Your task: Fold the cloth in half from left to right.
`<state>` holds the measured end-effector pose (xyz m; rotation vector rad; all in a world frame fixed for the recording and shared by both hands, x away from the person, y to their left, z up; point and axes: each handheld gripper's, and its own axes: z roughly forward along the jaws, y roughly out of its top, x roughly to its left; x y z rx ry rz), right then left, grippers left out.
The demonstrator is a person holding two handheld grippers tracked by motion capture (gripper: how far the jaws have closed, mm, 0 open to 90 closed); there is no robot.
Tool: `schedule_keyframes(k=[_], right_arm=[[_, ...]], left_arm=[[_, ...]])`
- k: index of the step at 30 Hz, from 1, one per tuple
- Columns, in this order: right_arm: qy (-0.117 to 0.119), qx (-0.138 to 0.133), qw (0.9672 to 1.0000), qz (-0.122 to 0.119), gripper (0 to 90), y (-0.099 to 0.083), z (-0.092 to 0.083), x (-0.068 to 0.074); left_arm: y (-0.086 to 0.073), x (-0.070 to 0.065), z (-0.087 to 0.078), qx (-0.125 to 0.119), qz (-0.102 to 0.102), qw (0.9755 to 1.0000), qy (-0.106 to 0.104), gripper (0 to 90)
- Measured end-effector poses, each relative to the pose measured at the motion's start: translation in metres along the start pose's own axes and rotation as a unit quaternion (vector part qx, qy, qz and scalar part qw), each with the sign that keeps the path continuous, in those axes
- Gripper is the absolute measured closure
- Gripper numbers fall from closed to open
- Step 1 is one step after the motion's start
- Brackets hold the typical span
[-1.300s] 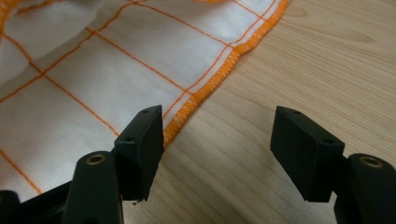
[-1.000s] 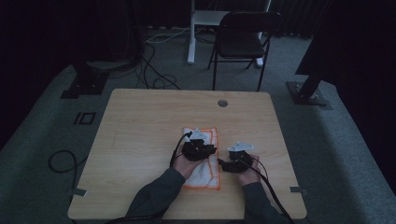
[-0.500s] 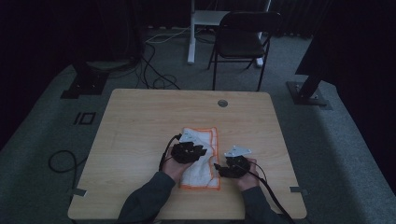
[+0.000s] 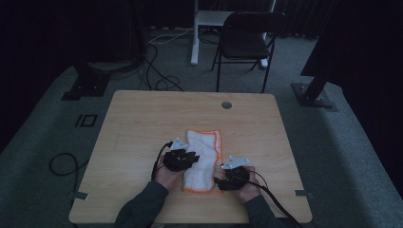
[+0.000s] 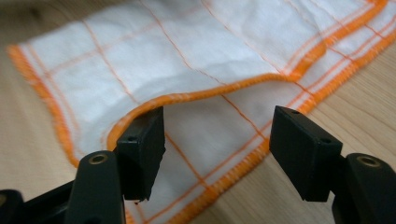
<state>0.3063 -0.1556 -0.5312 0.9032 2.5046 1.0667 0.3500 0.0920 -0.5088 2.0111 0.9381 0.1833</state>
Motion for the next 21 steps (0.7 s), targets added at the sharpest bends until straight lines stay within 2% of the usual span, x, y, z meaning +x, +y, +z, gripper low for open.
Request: schedule_keyframes(k=[3,5,13,19,21], right_arm=[[0.013,-0.016,0.9998,0.003,35.7,0.001,-0.005,0.001],[0.013,-0.026,0.9996,0.001,35.2,0.002,-0.008,0.001],[-0.021,-0.057,0.9978,0.027,40.9,0.009,-0.014,-0.016],[-0.043,-0.054,0.9968,0.040,49.2,0.014,-0.006,-0.029],[-0.054,-0.056,0.9960,0.045,56.1,0.019,-0.001,-0.036]], left_arm=[[-0.001,0.001,-0.001,-0.002,-0.002,1.0000,0.001,72.0],[-0.001,0.001,-0.001,-0.004,-0.004,1.0000,0.002,71.9],[-0.006,0.007,-0.008,-0.010,-0.011,0.9999,0.009,70.7],[-0.014,0.015,-0.015,-0.011,-0.022,0.9996,0.017,70.2],[-0.016,0.017,-0.016,-0.011,-0.024,0.9994,0.021,70.1]])
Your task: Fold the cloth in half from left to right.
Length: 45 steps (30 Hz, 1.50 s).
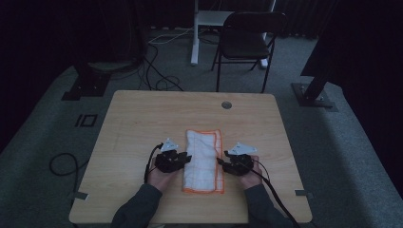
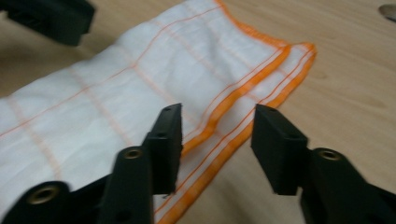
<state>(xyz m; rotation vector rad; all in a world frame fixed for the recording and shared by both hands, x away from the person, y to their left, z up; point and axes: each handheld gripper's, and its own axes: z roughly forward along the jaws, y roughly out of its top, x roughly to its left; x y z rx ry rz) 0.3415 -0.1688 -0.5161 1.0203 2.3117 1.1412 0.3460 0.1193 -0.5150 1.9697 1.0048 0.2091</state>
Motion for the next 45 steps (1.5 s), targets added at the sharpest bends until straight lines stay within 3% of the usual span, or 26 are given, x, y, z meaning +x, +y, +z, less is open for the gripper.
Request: schedule_keyframes(k=[10,19,22,25,27,28,34,39,40,45], right_arm=[[-0.019,0.001,0.9997,0.014,67.6,0.012,0.023,-0.015],[0.009,0.027,0.9992,0.027,59.5,0.010,0.042,-0.010],[0.017,0.036,0.9988,0.029,66.8,0.009,0.046,-0.010],[0.019,0.037,0.9986,0.031,77.6,0.009,0.046,-0.012],[0.018,0.035,0.9987,0.032,80.0,0.010,0.045,-0.012],[0.006,0.031,0.9992,0.024,82.1,0.012,0.040,-0.013],[-0.009,0.026,0.9993,0.025,82.0,0.013,0.032,-0.019],[-0.019,0.036,0.9988,0.026,81.1,0.012,0.031,-0.023],[-0.031,0.043,0.9982,0.027,81.0,0.010,0.031,-0.024],[-0.024,0.036,0.9981,0.044,75.2,0.009,0.028,-0.029]], left_arm=[[-0.009,0.005,-0.004,0.001,-0.006,1.0000,0.007,69.7],[-0.012,0.005,-0.004,0.002,-0.005,0.9999,0.009,69.3],[-0.012,0.005,-0.003,0.002,-0.007,0.9999,0.008,69.3],[-0.011,0.005,-0.003,0.002,-0.006,0.9999,0.008,69.3],[-0.011,0.005,-0.004,0.002,-0.006,0.9999,0.008,69.3],[-0.011,0.004,-0.004,0.001,-0.006,1.0000,0.007,69.2],[-0.011,0.004,-0.004,0.002,-0.007,1.0000,0.006,69.0],[-0.011,0.004,-0.003,0.003,-0.007,1.0000,0.006,68.9],[-0.012,0.004,-0.003,0.004,-0.005,1.0000,0.006,68.8],[-0.013,0.002,-0.001,0.007,-0.004,1.0000,0.005,68.3]])
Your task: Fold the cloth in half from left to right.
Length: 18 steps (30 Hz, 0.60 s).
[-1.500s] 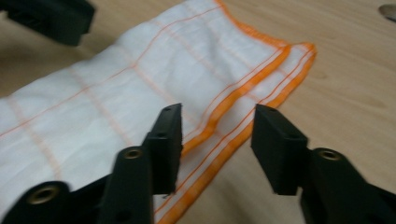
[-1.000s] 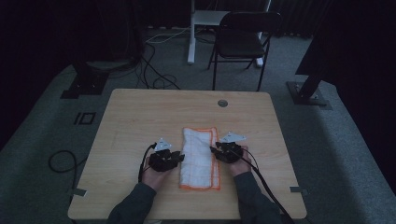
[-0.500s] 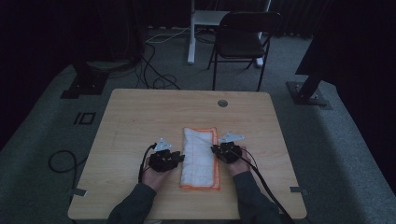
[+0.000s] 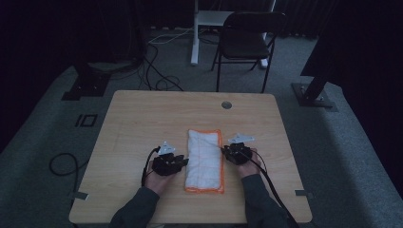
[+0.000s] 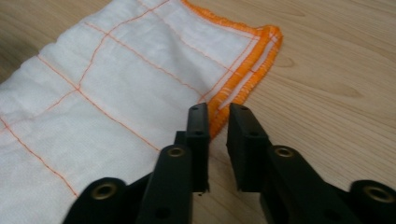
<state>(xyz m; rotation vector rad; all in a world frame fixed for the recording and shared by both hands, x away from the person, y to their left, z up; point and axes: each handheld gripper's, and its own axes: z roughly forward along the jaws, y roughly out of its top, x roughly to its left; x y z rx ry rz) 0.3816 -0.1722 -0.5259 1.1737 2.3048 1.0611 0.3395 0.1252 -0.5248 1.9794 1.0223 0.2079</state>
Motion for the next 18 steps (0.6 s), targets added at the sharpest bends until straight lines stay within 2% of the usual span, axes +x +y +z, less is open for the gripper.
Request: schedule_keyframes(k=[4,7,12,13,16,18], right_arm=[[0.014,-0.005,0.9999,-0.001,69.7,-0.0004,-0.0012,0.0035],[0.017,-0.004,0.9998,-0.007,68.0,-0.0019,0.0002,0.0055],[0.022,0.000,0.9998,0.000,67.0,-0.0039,0.0035,0.0049],[0.027,-0.001,0.9996,0.000,70.4,-0.0043,0.0050,0.0051],[0.020,0.000,0.9998,-0.004,82.8,-0.0044,0.0052,0.0056],[0.017,0.002,0.9999,-0.001,86.7,-0.0046,0.0048,0.0044]], left_arm=[[-0.0008,-0.0002,0.0005,0.000,0.000,1.0000,0.001,68.3],[-0.0009,0.0005,-0.0005,-0.001,0.001,1.0000,0.005,68.2],[-0.0009,0.0015,-0.0027,-0.006,0.003,0.9999,0.011,67.2],[-0.0012,0.0025,-0.0034,-0.008,0.004,0.9999,0.014,67.0],[-0.0017,0.0042,-0.0040,-0.008,0.004,0.9998,0.017,66.7],[-0.0019,0.0049,-0.0043,-0.009,0.002,0.9998,0.019,66.6]])
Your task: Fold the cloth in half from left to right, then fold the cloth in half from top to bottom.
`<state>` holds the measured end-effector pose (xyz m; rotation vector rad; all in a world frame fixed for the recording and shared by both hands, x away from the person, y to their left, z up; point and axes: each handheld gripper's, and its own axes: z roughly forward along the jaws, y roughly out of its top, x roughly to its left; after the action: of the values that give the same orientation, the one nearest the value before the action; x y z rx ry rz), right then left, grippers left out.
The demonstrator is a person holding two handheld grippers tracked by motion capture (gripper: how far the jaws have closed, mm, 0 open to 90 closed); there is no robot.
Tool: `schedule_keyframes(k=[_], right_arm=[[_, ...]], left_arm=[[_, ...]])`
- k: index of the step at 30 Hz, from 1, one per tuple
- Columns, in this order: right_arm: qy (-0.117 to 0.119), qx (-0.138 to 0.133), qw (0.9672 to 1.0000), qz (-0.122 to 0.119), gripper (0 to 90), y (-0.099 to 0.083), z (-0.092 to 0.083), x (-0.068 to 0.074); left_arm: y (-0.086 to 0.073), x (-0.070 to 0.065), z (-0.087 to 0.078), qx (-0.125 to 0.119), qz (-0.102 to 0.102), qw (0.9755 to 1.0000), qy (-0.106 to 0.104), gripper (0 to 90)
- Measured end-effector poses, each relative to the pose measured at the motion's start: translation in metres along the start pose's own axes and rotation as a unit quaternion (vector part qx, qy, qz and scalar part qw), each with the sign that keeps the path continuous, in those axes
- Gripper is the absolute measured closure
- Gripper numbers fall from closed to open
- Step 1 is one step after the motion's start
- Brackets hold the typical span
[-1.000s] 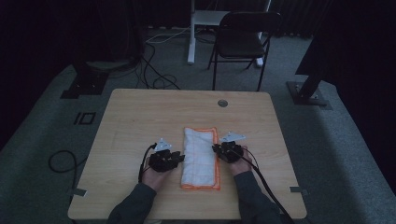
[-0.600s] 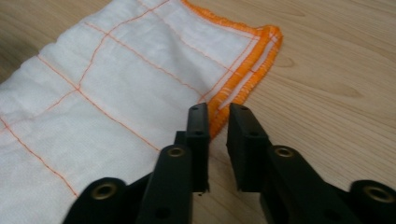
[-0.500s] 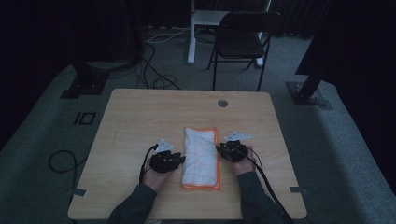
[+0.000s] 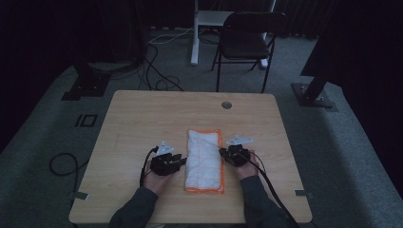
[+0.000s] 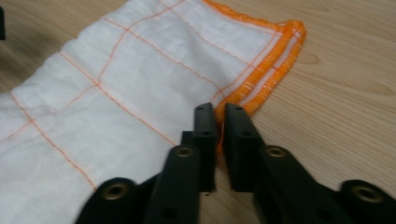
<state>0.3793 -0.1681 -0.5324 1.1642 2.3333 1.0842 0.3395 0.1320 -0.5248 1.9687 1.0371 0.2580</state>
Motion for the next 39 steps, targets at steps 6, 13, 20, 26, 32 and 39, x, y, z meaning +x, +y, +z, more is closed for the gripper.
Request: schedule_keyframes(k=[6,13,20,26,32,39], right_arm=[[-0.009,0.003,0.9999,0.005,87.3,-0.001,0.000,-0.001],[-0.018,-0.015,0.9996,0.013,71.9,0.000,-0.006,-0.004],[-0.019,-0.023,0.9993,0.021,65.1,0.000,-0.009,-0.008],[-0.021,-0.036,0.9987,0.028,64.5,0.005,-0.011,-0.014],[-0.026,-0.039,0.9986,0.024,64.7,0.011,-0.008,-0.017],[-0.031,-0.041,0.9985,0.018,69.3,0.019,0.000,-0.022]], left_arm=[[0.000,0.002,-0.002,-0.003,0.003,1.0000,0.005,66.3],[0.000,0.006,-0.005,-0.006,-0.001,0.9999,0.010,65.2],[0.002,0.011,-0.008,-0.011,-0.005,0.9998,0.017,64.2],[0.008,0.015,-0.009,-0.013,-0.002,0.9997,0.021,63.1],[0.018,0.019,-0.007,-0.017,0.004,0.9995,0.027,62.0],[0.027,0.023,-0.002,-0.020,0.008,0.9993,0.031,61.1]])
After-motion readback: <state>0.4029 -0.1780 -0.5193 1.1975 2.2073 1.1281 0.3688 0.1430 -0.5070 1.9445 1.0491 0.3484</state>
